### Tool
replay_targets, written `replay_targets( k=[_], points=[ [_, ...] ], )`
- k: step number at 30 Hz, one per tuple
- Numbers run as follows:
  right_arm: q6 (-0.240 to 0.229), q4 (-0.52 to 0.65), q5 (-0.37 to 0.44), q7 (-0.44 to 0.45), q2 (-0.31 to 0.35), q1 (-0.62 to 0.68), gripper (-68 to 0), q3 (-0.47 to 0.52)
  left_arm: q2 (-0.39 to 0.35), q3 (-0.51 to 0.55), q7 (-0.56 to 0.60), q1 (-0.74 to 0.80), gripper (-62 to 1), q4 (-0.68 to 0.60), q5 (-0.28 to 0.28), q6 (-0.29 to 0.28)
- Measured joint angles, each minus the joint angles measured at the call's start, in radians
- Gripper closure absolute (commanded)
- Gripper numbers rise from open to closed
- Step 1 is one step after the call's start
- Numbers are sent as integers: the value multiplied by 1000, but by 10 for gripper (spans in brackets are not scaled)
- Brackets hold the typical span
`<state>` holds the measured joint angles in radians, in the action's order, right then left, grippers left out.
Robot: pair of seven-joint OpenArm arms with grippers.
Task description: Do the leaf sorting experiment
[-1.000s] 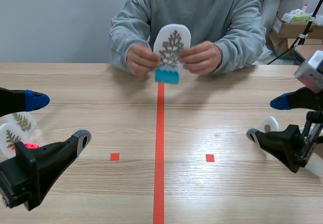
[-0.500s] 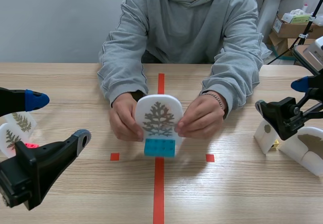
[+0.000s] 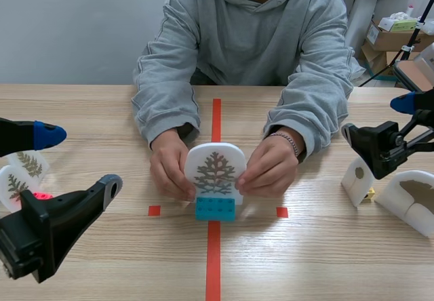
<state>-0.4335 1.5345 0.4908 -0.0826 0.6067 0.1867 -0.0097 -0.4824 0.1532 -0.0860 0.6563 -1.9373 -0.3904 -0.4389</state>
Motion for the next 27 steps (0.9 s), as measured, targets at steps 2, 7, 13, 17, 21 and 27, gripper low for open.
replay_targets(
  k=[2,7,13,17,21,27],
  points=[
    [0,0,0,0,0,0,-578,0,0,0,0,0,-623,0,0,0],
    [0,0,0,0,0,0,-578,0,0,0,0,0,-623,0,0,0],
    [0,0,0,0,0,0,-578,0,0,0,0,0,-623,0,0,0],
    [0,0,0,0,0,0,-578,0,0,0,0,0,-623,0,0,0],
    [-5,0,0,0,0,0,-578,0,0,0,0,0,-623,0,0,0],
    [-5,0,0,0,0,0,-578,0,0,0,0,-5,-623,0,30,0]
  ],
)
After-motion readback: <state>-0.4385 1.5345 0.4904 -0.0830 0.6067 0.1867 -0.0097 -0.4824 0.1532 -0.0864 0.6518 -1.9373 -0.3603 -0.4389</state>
